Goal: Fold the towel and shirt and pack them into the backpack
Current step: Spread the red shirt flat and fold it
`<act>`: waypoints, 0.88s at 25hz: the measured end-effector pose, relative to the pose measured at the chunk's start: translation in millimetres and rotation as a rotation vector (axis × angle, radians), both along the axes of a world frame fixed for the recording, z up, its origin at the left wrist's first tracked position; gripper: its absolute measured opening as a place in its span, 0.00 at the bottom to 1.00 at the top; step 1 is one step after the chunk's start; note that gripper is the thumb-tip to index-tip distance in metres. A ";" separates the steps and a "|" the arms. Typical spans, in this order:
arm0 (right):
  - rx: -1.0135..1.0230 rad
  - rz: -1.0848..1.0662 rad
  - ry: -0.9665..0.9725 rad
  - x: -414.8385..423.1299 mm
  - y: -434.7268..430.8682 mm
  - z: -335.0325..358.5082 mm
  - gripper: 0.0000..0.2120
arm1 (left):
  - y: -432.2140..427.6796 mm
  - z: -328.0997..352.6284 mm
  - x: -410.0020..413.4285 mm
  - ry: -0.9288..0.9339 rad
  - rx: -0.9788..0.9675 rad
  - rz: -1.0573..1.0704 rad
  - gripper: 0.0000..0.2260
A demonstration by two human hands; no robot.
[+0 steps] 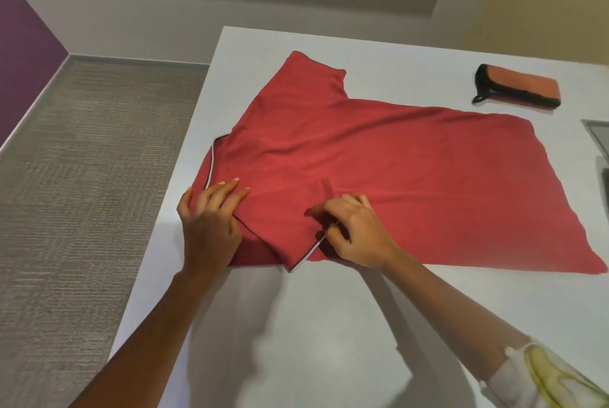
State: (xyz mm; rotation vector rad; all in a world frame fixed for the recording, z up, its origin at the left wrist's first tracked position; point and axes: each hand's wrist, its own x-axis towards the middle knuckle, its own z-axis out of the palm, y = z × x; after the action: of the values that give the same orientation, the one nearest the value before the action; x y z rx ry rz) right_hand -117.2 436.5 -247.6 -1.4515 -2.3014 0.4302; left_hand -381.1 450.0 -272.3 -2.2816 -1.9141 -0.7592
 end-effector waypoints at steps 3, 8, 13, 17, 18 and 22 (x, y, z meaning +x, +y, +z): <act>0.055 -0.197 0.093 -19.1 9.9 -1.2 0.16 | 7.2 4.2 26.3 -0.074 0.070 -0.086 0.22; -0.103 -0.266 -0.230 -37.5 11.2 -37.5 0.29 | 6.1 -30.3 63.0 0.138 0.038 -0.332 0.21; -0.096 -0.275 -0.279 -35.9 8.7 -43.5 0.29 | 5.0 -31.7 62.1 0.232 -0.100 -0.327 0.24; -0.148 -0.272 -0.046 -27.0 12.2 -30.7 0.27 | 16.6 -13.4 60.7 0.125 -0.141 -0.314 0.23; -0.140 -0.301 -0.001 -21.9 15.2 -27.2 0.27 | 21.8 -9.7 59.3 0.113 -0.146 -0.299 0.23; -0.124 -0.471 -0.016 12.0 40.8 -23.3 0.27 | 56.0 -4.5 56.0 0.121 -0.199 -0.220 0.24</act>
State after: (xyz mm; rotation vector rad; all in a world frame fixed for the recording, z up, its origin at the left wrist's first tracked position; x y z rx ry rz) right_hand -105.2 477.3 -271.0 -1.9905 -1.8816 0.4226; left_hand -325.1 506.0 -276.7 -2.6214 -1.7791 -0.4517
